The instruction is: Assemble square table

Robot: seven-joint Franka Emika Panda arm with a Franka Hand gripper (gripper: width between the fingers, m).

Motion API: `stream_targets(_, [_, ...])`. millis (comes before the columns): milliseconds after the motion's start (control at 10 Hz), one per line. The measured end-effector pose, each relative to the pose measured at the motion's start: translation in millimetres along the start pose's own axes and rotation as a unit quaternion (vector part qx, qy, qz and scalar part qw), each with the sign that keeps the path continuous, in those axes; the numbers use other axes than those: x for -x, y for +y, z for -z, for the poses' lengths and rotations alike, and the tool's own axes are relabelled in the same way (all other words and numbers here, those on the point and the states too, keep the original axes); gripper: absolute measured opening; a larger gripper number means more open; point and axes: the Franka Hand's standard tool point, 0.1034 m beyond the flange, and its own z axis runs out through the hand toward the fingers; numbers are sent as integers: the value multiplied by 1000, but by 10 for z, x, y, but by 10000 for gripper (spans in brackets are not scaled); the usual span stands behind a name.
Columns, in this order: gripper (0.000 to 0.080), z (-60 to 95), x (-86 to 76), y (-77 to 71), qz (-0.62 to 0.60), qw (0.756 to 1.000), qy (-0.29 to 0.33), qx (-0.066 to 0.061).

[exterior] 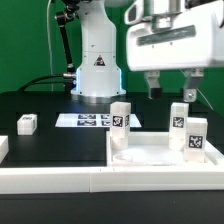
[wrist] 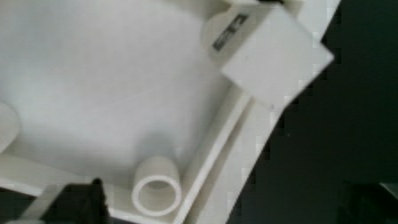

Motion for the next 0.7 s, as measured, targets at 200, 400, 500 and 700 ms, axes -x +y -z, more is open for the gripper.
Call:
stream_targets(200, [649, -19, 18, 10, -1, 1000, 0, 3])
stream_targets(400, [649, 5, -36, 79, 106, 994, 2, 8])
stream_targets(500, [649, 27, -199, 153, 184, 983, 0, 12])
stream_targets(700, [649, 34, -441, 254, 230, 973, -10, 21])
